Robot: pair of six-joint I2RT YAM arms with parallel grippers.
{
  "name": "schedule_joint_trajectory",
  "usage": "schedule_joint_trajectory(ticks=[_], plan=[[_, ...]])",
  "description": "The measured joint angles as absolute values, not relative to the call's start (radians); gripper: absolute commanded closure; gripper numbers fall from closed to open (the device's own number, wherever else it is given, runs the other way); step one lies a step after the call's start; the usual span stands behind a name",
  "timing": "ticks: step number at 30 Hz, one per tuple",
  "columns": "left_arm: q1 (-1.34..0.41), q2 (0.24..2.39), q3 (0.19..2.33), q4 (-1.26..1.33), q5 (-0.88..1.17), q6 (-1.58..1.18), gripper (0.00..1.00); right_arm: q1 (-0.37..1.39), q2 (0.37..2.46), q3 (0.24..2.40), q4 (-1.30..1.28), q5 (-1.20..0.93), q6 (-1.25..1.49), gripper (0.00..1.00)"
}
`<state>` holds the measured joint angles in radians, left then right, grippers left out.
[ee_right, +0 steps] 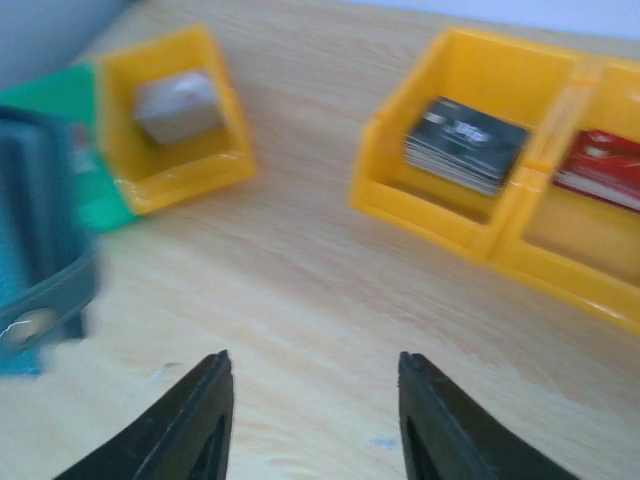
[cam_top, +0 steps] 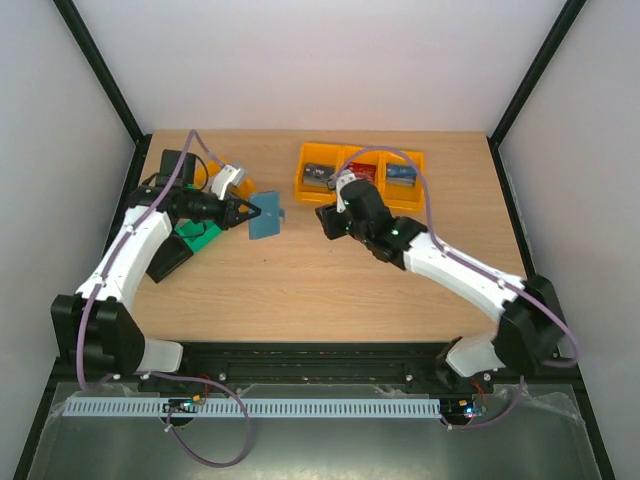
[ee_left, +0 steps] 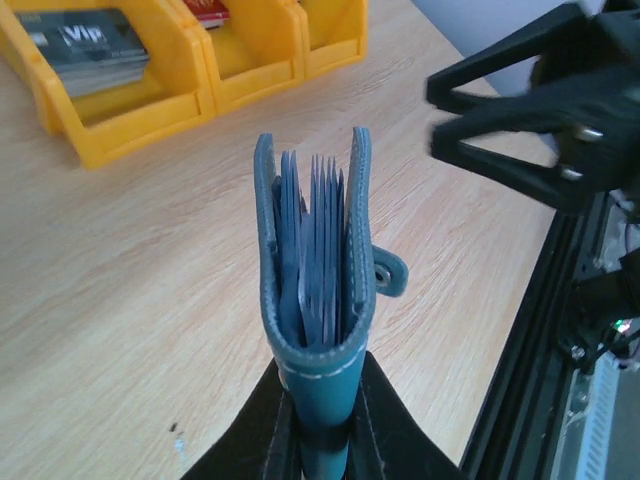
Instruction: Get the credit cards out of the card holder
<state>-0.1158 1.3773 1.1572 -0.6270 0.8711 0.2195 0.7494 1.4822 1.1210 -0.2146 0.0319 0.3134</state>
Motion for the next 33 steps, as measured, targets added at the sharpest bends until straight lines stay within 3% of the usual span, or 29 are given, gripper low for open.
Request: schedule_joint_trajectory(ticks=[3, 12, 23, 28, 33], plan=[[-0.112, 1.358, 1.238, -0.714, 0.84, 0.3, 0.98, 0.752, 1.348, 1.067, -0.158, -0.139, 0.239, 0.39], [-0.113, 1.279, 1.459, -1.007, 0.944, 0.525, 0.98, 0.717, 1.243, 1.048, -0.001, -0.515, 0.194, 0.38], [-0.159, 1.204, 1.474, -1.129, 1.076, 0.606, 0.98, 0.712, 1.243, 1.052, 0.088, -0.709, 0.199, 0.4], [-0.191, 1.206, 1.468, -1.129, 1.082, 0.601, 0.98, 0.714, 1.243, 1.052, 0.13, -0.787, 0.205, 0.3], [-0.203, 1.205, 1.466, -1.131, 1.092, 0.599, 0.98, 0.723, 1.243, 1.052, 0.136, -0.831, 0.197, 0.3]])
